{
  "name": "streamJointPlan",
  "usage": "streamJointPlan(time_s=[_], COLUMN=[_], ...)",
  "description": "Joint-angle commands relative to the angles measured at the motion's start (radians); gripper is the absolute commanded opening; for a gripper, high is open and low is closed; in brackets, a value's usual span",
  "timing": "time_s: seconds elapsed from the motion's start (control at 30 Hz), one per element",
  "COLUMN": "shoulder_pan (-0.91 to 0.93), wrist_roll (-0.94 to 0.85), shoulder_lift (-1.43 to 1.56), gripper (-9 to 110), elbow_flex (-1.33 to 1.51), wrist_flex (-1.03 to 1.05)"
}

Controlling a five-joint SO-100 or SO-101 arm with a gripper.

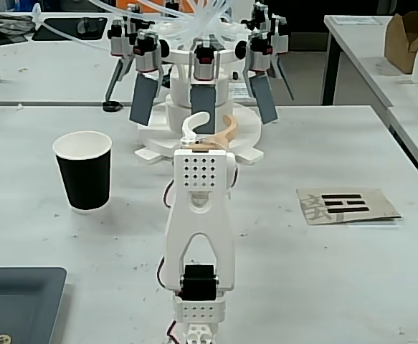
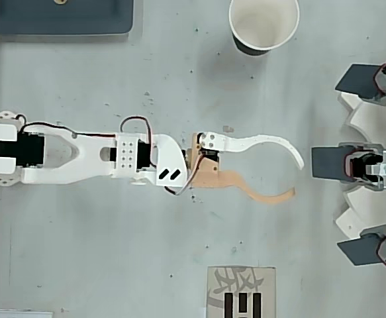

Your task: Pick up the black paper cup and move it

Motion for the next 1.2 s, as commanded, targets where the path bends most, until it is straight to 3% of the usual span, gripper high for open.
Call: streamJointPlan(time_s=[0.0, 0.47, 1.17], shoulder_pan=[0.051, 0.051, 0.051], wrist_roll=[-0.046, -0.064, -0.048], shoulder_lift=[0.035, 0.052, 0.291], gripper=[11, 11, 13], elbow_flex=[0.084, 0.112, 0.393], wrist_flex=[-0.199, -0.206, -0.249])
